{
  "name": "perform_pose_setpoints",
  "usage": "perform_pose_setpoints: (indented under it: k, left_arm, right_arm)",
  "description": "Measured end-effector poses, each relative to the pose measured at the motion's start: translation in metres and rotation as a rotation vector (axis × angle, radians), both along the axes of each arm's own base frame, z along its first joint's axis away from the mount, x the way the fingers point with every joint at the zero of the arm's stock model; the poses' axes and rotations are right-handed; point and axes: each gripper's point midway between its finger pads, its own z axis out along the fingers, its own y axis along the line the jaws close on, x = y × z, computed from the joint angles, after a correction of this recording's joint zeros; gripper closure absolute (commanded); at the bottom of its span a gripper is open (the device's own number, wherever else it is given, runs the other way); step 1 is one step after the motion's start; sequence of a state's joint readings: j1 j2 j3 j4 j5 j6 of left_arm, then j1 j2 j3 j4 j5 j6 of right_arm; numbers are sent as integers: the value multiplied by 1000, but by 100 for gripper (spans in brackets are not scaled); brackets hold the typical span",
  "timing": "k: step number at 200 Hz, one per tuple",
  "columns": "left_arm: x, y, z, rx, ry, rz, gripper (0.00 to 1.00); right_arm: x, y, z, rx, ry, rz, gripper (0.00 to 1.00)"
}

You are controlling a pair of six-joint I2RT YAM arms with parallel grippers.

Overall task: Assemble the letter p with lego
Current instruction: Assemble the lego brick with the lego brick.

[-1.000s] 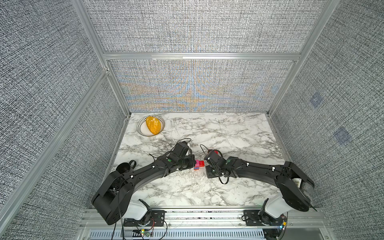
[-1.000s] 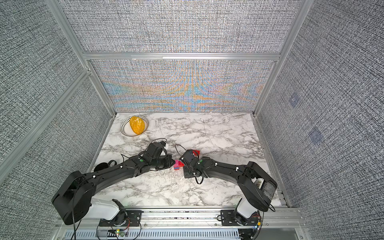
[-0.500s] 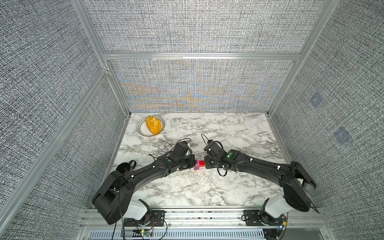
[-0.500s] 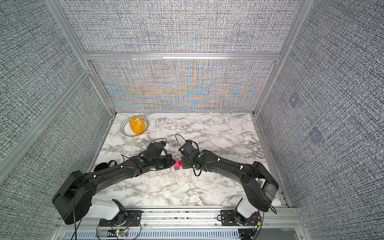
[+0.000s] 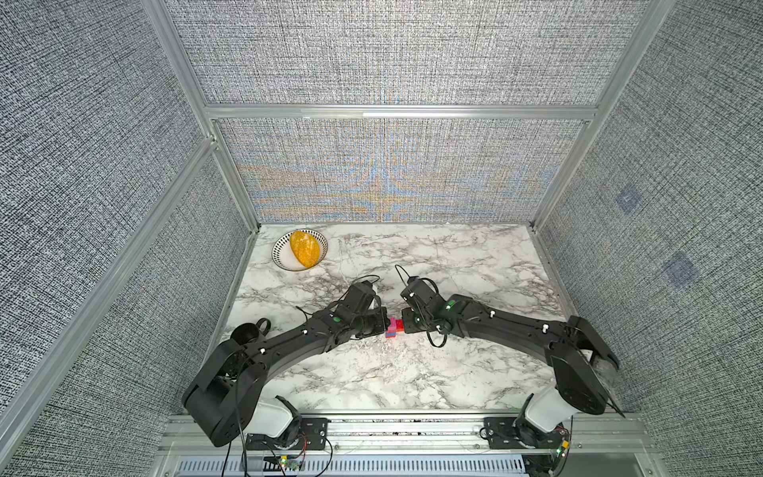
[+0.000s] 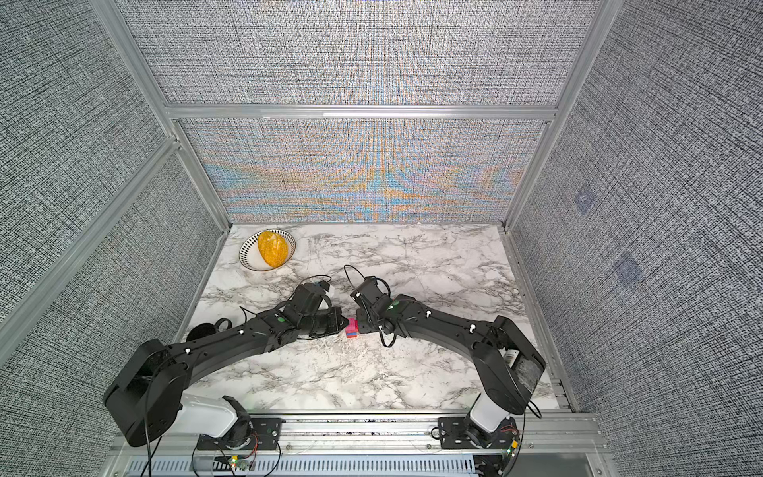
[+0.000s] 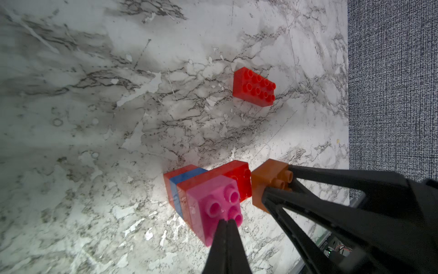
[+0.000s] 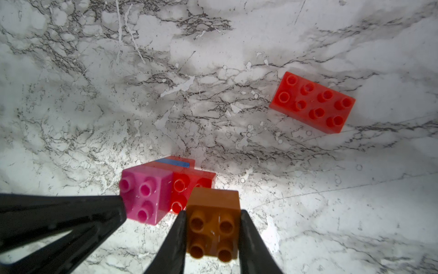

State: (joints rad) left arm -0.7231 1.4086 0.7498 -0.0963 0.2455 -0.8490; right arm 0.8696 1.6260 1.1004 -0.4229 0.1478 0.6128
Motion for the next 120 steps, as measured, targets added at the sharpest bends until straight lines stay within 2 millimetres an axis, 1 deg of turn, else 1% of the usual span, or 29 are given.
perform_pose_setpoints:
  k: [120]
  left_arm:
    - [0, 0, 0, -1, -1, 1, 100]
  right_arm:
    - [1, 8, -3, -4, 6, 19, 84]
